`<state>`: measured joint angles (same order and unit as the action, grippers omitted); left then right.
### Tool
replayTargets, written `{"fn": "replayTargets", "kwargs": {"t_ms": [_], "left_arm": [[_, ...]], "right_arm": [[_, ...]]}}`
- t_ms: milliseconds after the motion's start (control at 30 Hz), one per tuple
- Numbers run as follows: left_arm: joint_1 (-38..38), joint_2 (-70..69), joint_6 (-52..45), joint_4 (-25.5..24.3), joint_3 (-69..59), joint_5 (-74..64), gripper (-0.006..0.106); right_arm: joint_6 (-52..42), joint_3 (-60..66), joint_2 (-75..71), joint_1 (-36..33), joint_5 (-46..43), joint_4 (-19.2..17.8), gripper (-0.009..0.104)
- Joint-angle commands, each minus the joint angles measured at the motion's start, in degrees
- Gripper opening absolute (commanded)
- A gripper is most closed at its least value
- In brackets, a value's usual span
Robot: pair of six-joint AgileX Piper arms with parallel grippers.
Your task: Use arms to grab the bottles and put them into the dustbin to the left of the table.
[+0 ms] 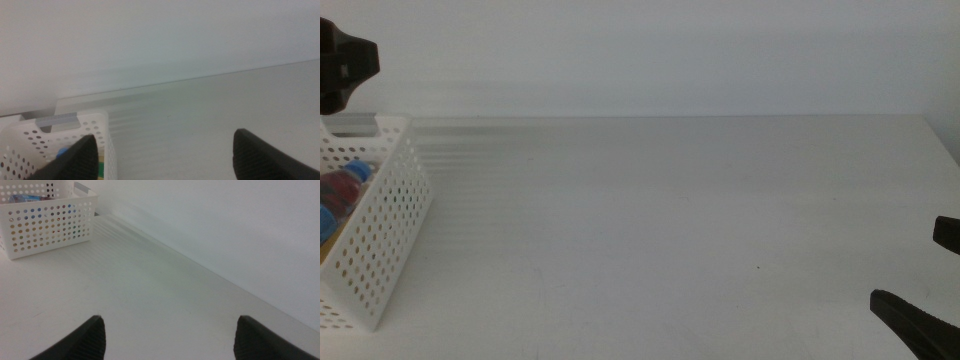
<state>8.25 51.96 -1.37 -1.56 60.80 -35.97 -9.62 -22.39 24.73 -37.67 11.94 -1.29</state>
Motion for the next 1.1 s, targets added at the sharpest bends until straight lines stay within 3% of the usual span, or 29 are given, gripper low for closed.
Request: {"fn": "replayTargets", "kwargs": {"t_ms": [0, 333, 467, 567, 767, 933, 1067], "left_arm": [[0.3, -0.6, 0.6, -0.1, 1.5, 4.2, 0.085], [0.2, -4.3, 0.5, -0.2, -6.5, 12.1, 0.085], [0.2, -8.5, 0.5, -0.2, -11.5, 13.1, 0.085], [0.2, -13.0, 0.5, -0.2, -16.0, 13.2, 0.085], [0.2, -25.7, 0.5, -0.2, -27.0, 15.4, 0.085], [0.2, -37.1, 0.5, -0.2, -35.8, 15.8, 0.085], [0.2, -44.7, 0.5, 0.0, -41.6, 15.8, 0.085]], "right_arm": [[-0.7, -1.6, 0.6, 0.2, -4.5, -0.3, 0.067], [-0.7, -1.6, 0.6, 0.2, -4.4, -0.3, 0.067], [-0.7, -1.6, 0.6, 1.7, -4.4, -1.9, 0.067], [-0.7, -1.6, 0.5, 6.8, -4.4, -1.9, 0.067], [-0.7, -1.6, -2.4, 18.1, -4.4, 3.5, 0.067], [-0.7, -0.5, -7.9, 25.2, -4.3, 0.7, 0.067], [-0.7, 2.4, -12.9, 31.4, -4.2, 2.2, 0.067]]}}
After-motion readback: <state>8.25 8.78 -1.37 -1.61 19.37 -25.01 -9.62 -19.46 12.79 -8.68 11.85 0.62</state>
